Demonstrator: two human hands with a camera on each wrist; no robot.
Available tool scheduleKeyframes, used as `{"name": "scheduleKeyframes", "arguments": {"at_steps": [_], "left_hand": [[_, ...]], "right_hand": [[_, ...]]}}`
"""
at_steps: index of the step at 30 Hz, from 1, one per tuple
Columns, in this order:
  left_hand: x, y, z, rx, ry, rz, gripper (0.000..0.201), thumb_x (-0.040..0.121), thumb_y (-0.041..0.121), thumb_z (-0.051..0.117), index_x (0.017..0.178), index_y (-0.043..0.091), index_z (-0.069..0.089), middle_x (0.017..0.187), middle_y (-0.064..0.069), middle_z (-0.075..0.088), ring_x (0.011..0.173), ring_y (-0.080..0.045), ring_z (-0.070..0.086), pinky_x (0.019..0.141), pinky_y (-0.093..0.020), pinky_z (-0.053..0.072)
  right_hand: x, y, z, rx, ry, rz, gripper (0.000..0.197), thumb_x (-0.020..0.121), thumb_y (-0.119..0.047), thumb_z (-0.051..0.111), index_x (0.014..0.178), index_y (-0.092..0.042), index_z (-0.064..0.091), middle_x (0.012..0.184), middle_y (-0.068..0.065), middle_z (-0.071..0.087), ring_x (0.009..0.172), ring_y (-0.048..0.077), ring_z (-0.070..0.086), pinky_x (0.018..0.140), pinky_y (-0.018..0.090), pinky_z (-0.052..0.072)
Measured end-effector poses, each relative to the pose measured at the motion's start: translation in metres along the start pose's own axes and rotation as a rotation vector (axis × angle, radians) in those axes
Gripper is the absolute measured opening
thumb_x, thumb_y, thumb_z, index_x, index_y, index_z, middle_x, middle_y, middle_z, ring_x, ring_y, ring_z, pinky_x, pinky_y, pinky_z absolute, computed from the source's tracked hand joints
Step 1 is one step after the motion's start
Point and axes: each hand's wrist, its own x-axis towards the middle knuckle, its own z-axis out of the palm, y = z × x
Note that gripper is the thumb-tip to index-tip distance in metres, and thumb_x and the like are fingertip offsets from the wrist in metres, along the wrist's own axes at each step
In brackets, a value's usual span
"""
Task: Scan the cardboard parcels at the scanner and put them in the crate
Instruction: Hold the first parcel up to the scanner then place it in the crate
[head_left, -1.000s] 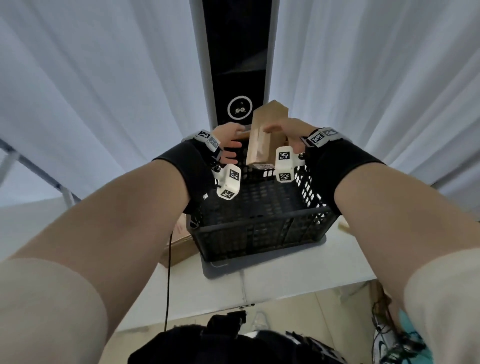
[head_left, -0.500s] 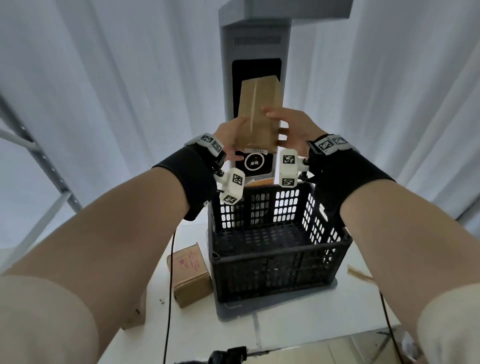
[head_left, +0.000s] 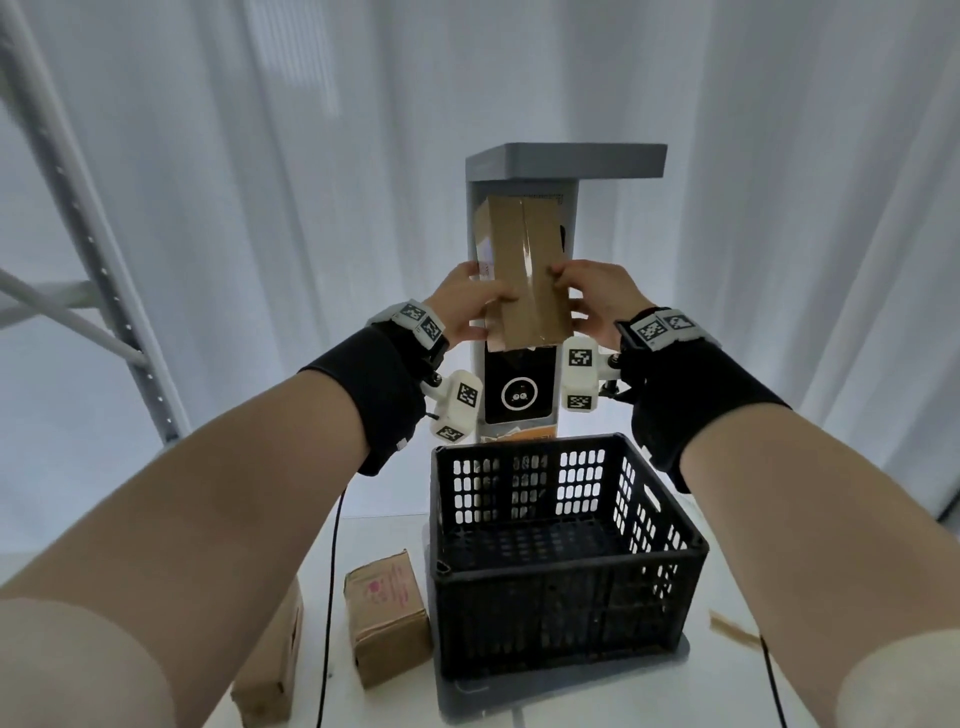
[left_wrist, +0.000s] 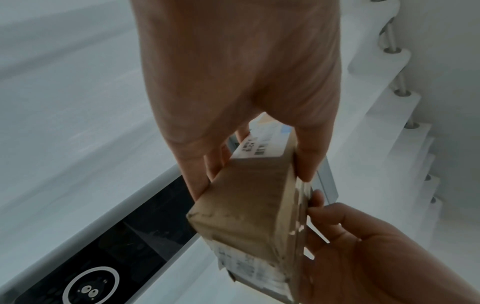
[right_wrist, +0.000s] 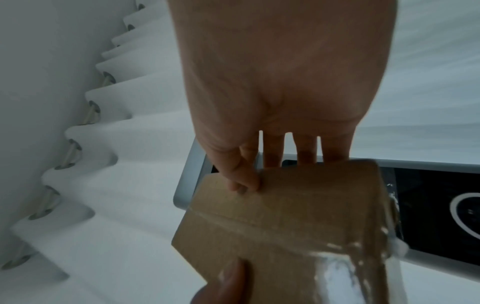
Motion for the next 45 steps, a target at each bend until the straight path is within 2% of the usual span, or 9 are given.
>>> {"name": "scheduleKeyframes", "arguments": {"at_steps": [7, 13, 19, 23, 28, 31, 36, 41, 45], "left_hand": [[-0.014, 0.008, 0.012, 0.01, 0.02, -0.002, 0.073, 0.078, 0.012, 0.078, 0.136, 0.019, 0.035, 0.134, -0.011, 0.056, 0.122, -0.031, 0.058, 0.099, -0.06, 0.049], [-0.019, 0.015, 0.016, 0.066, 0.029, 0.028, 0.07, 0.082, 0.005, 0.074, 0.136, 0.017, 0.031, 0.134, -0.013, 0.053, 0.118, -0.029, 0.057, 0.094, -0.052, 0.053], [-0.026, 0.02, 0.017, 0.105, 0.003, 0.028, 0.072, 0.085, 0.013, 0.076, 0.14, 0.015, 0.029, 0.123, -0.006, 0.054, 0.096, -0.016, 0.06, 0.066, -0.035, 0.054], [-0.03, 0.02, 0.018, 0.141, -0.006, 0.037, 0.076, 0.085, 0.024, 0.078, 0.141, 0.015, 0.027, 0.127, -0.007, 0.055, 0.106, -0.021, 0.061, 0.075, -0.039, 0.055], [-0.034, 0.017, 0.022, 0.12, -0.049, 0.028, 0.052, 0.09, 0.025, 0.073, 0.129, 0.022, 0.038, 0.129, -0.011, 0.061, 0.11, -0.029, 0.064, 0.091, -0.052, 0.056], [-0.036, 0.018, 0.023, 0.096, -0.067, 0.031, 0.041, 0.092, 0.027, 0.071, 0.125, 0.025, 0.046, 0.123, -0.008, 0.064, 0.104, -0.026, 0.067, 0.084, -0.048, 0.059], [-0.042, 0.019, 0.021, 0.074, -0.084, 0.009, 0.007, 0.093, 0.023, 0.07, 0.095, 0.028, 0.066, 0.111, -0.007, 0.067, 0.103, -0.024, 0.065, 0.074, -0.038, 0.062], [-0.042, 0.013, 0.023, 0.17, -0.091, 0.024, 0.015, 0.091, 0.009, 0.069, 0.092, 0.024, 0.07, 0.108, -0.003, 0.068, 0.1, -0.021, 0.067, 0.087, -0.042, 0.061], [-0.046, 0.013, 0.027, 0.189, -0.047, 0.056, 0.022, 0.092, 0.007, 0.065, 0.098, 0.027, 0.071, 0.112, -0.002, 0.068, 0.096, -0.019, 0.066, 0.083, -0.037, 0.06]], "right_hand": [[-0.008, -0.009, 0.001, -0.052, 0.042, 0.022, 0.023, 0.079, -0.005, 0.06, 0.097, -0.017, 0.07, 0.116, 0.013, 0.064, 0.101, 0.033, 0.058, 0.092, 0.048, 0.051], [-0.013, -0.013, -0.001, -0.065, -0.003, 0.07, 0.04, 0.082, -0.006, 0.057, 0.121, -0.009, 0.062, 0.109, 0.01, 0.063, 0.096, 0.033, 0.062, 0.069, 0.037, 0.055], [-0.022, -0.021, -0.001, -0.106, -0.022, 0.142, 0.044, 0.085, -0.015, 0.059, 0.129, -0.008, 0.055, 0.116, 0.012, 0.064, 0.1, 0.034, 0.064, 0.074, 0.043, 0.056], [-0.031, -0.027, 0.001, -0.139, -0.089, 0.157, 0.04, 0.087, -0.029, 0.063, 0.124, -0.014, 0.061, 0.102, 0.008, 0.067, 0.092, 0.029, 0.066, 0.067, 0.038, 0.058], [-0.035, -0.026, 0.005, -0.248, -0.09, 0.132, 0.049, 0.083, -0.04, 0.07, 0.124, -0.016, 0.061, 0.106, 0.007, 0.068, 0.099, 0.028, 0.066, 0.086, 0.043, 0.057], [-0.038, -0.021, 0.002, -0.221, -0.052, 0.126, 0.048, 0.084, -0.041, 0.067, 0.126, -0.019, 0.06, 0.108, 0.005, 0.068, 0.105, 0.029, 0.064, 0.094, 0.049, 0.053], [-0.045, -0.017, -0.01, -0.037, -0.025, 0.127, 0.035, 0.092, -0.026, 0.056, 0.125, -0.013, 0.059, 0.094, 0.005, 0.065, 0.084, 0.022, 0.063, 0.072, 0.035, 0.057], [-0.05, -0.018, -0.014, -0.073, 0.013, 0.142, 0.033, 0.091, -0.02, 0.047, 0.121, -0.011, 0.059, 0.097, 0.008, 0.064, 0.074, 0.023, 0.062, 0.054, 0.025, 0.056], [-0.055, -0.018, -0.013, -0.108, 0.099, 0.174, 0.029, 0.09, -0.018, 0.039, 0.11, -0.015, 0.059, 0.097, 0.008, 0.063, 0.088, 0.028, 0.062, 0.077, 0.037, 0.054]]}}
